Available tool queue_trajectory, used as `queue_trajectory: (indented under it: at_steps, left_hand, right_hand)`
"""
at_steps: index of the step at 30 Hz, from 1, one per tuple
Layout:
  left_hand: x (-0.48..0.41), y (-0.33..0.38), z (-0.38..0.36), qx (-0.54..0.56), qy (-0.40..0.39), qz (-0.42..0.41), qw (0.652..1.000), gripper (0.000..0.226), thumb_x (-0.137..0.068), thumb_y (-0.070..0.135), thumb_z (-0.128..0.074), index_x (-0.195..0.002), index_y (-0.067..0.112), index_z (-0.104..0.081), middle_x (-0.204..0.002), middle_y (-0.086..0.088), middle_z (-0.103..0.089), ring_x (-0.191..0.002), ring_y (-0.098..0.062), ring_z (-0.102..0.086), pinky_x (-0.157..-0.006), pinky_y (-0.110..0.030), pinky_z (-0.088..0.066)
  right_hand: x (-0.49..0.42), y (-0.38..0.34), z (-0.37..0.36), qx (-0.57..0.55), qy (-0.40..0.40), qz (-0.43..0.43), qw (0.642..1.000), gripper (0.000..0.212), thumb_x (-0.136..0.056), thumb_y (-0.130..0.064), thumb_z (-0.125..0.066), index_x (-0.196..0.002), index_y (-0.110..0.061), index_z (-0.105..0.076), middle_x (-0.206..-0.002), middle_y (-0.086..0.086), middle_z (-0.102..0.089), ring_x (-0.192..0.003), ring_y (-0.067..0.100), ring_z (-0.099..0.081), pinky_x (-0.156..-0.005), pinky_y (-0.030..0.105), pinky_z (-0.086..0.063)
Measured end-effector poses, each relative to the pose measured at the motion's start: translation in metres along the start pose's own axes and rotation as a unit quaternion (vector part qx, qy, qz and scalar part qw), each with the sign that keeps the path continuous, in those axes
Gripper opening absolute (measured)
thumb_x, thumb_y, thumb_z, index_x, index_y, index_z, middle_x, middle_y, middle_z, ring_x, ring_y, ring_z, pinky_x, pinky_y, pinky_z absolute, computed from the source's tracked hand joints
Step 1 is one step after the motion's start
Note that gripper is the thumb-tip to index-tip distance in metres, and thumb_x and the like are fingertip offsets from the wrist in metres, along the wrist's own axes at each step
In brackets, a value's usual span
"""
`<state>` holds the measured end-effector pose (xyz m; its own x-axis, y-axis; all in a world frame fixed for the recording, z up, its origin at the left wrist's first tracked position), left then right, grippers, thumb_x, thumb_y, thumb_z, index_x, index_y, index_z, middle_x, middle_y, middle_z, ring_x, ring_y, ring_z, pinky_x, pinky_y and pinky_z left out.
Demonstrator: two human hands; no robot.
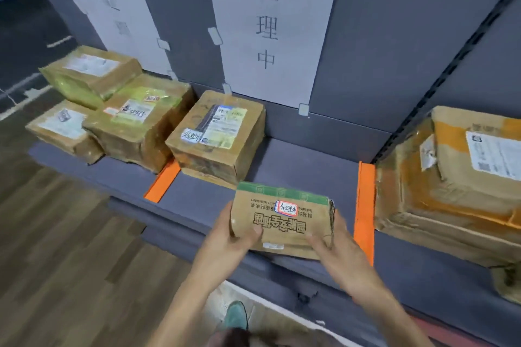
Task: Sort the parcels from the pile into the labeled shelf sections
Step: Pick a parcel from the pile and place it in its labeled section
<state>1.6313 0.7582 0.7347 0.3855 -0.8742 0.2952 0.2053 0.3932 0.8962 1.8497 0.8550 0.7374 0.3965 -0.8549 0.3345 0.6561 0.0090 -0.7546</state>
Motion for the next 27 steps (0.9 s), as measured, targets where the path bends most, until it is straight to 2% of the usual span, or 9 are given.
queue_trajectory:
  at_steps: [2, 4, 5, 7, 9, 12, 16, 20, 27]
  left_hand:
    - [-0.016, 0.002, 0.006, -0.006, -0.045, -0.008, 0.999, 0.048, -0.094, 0.028, -0.075, -0.134, 0.040, -0.051, -0.124, 0.024, -0.069, -0.117, 0.004, -0.063, -0.104, -0.035, -0.050]
    - [-0.029, 0.003, 0.004, -0.008, -0.079, -0.015, 0.997, 0.056, -0.092, 0.022, -0.076, -0.138, 0.038, -0.048, -0.127, 0.022, -0.069, -0.120, 0.001, -0.062, -0.106, -0.034, -0.048]
    - [-0.034, 0.003, 0.003, -0.015, -0.089, -0.016, 0.996, 0.059, -0.091, 0.022, -0.077, -0.138, 0.042, -0.047, -0.126, 0.025, -0.068, -0.119, 0.003, -0.062, -0.104, -0.028, -0.049]
    - [-0.040, 0.002, 0.000, -0.030, -0.102, -0.015, 0.994, 0.066, -0.090, 0.022, -0.078, -0.140, 0.046, -0.043, -0.125, 0.029, -0.067, -0.120, 0.005, -0.061, -0.101, -0.022, -0.048]
    - [-0.048, 0.000, -0.002, -0.039, -0.099, -0.017, 0.994, 0.070, -0.088, 0.017, -0.078, -0.145, 0.038, -0.043, -0.129, 0.020, -0.068, -0.124, -0.004, -0.061, -0.109, -0.035, -0.047]
    - [-0.058, 0.000, -0.005, -0.099, -0.073, -0.039, 0.992, 0.065, -0.086, 0.019, -0.077, -0.140, 0.034, -0.045, -0.131, 0.013, -0.067, -0.125, -0.013, -0.060, -0.107, -0.044, -0.048]
    - [-0.047, 0.003, -0.009, -0.222, -0.021, -0.098, 0.970, 0.082, -0.094, 0.034, -0.071, -0.161, 0.029, -0.023, -0.156, 0.005, -0.040, -0.142, -0.017, -0.040, -0.113, -0.040, -0.041]
    - [-0.041, 0.007, -0.017, -0.315, 0.019, -0.209, 0.926, 0.071, -0.092, 0.029, -0.075, -0.154, 0.019, -0.044, -0.164, -0.013, -0.030, -0.152, -0.031, -0.029, -0.118, -0.047, -0.035]
    - [-0.067, 0.023, -0.025, -0.380, 0.043, -0.227, 0.895, 0.060, -0.083, 0.005, -0.080, -0.140, 0.006, -0.061, -0.152, -0.019, -0.050, -0.144, -0.039, -0.044, -0.112, -0.055, -0.045]
  right_hand:
    - [0.004, -0.002, -0.007, -0.013, 0.025, -0.027, 0.999, 0.052, -0.100, -0.038, -0.057, -0.144, -0.034, -0.030, -0.137, -0.015, -0.056, -0.133, 0.011, -0.050, -0.104, 0.024, -0.041]
    - [0.008, -0.003, -0.011, -0.030, 0.051, -0.053, 0.997, 0.048, -0.099, -0.032, -0.061, -0.138, -0.031, -0.033, -0.129, -0.015, -0.061, -0.127, 0.010, -0.056, -0.092, 0.009, -0.043]
    - [0.010, -0.004, -0.014, -0.033, 0.057, -0.066, 0.996, 0.053, -0.098, -0.030, -0.063, -0.141, -0.024, -0.033, -0.130, -0.010, -0.062, -0.128, 0.012, -0.056, -0.095, 0.011, -0.044]
    - [0.011, -0.007, -0.017, -0.028, 0.065, -0.084, 0.994, 0.065, -0.096, -0.026, -0.067, -0.147, -0.012, -0.030, -0.135, 0.002, -0.061, -0.131, 0.022, -0.054, -0.108, 0.036, -0.044]
    - [0.008, -0.006, -0.021, -0.024, 0.071, -0.099, 0.992, 0.069, -0.093, -0.026, -0.070, -0.146, -0.008, -0.029, -0.137, 0.007, -0.059, -0.132, 0.028, -0.051, -0.111, 0.047, -0.040]
    - [0.004, -0.003, -0.023, 0.056, 0.089, -0.118, 0.987, 0.087, -0.090, -0.041, -0.069, -0.155, -0.013, -0.019, -0.146, 0.005, -0.050, -0.137, 0.030, -0.040, -0.115, 0.044, -0.030]
    - [0.000, -0.004, -0.025, 0.090, 0.103, -0.070, 0.988, 0.106, -0.088, -0.042, -0.074, -0.162, -0.023, 0.000, -0.158, 0.003, -0.026, -0.146, 0.027, -0.024, -0.119, 0.040, -0.027]
    - [-0.010, -0.004, -0.021, 0.138, 0.122, -0.030, 0.982, 0.095, -0.088, -0.041, -0.073, -0.161, -0.027, -0.014, -0.161, 0.007, -0.015, -0.142, 0.031, -0.026, -0.111, 0.041, -0.041]
    - [-0.042, -0.006, -0.010, 0.178, 0.124, 0.001, 0.976, 0.085, -0.091, -0.047, -0.068, -0.159, -0.023, -0.022, -0.163, 0.011, -0.011, -0.146, 0.031, -0.021, -0.112, 0.038, -0.039]
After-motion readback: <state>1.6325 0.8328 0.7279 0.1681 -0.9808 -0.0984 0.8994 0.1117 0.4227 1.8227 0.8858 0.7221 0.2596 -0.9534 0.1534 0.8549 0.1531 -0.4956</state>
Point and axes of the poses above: each hand's wrist, its own x-axis away from the middle knuckle, its own z-axis out of the back of the hand, y = z × x, the point moved 4 cm from there along -x, towards the middle knuckle
